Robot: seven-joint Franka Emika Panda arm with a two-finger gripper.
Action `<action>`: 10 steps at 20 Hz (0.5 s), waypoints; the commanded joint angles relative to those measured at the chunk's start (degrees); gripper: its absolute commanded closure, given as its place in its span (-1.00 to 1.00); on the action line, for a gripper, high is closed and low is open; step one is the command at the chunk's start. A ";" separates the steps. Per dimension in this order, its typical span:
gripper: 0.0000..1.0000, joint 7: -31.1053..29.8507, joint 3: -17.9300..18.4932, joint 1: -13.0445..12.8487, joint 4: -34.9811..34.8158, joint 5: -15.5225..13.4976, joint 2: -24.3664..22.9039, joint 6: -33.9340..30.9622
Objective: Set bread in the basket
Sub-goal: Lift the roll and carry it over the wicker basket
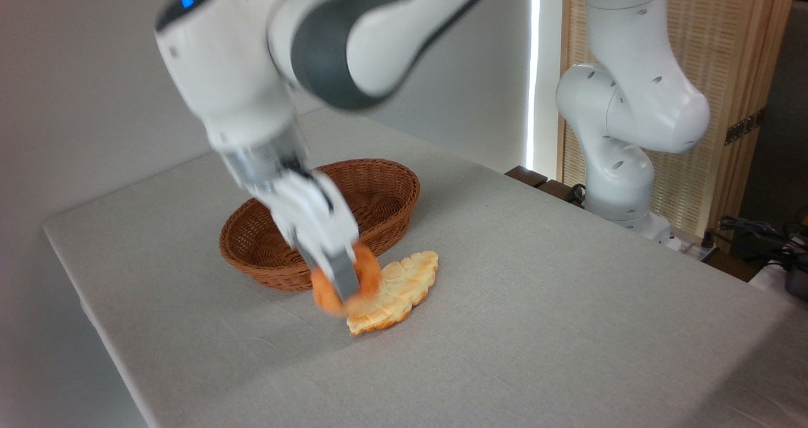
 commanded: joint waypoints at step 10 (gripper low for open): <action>-0.63 -25.66 -9.26 -4.77 -2.19 -9.37 -1.13 4.98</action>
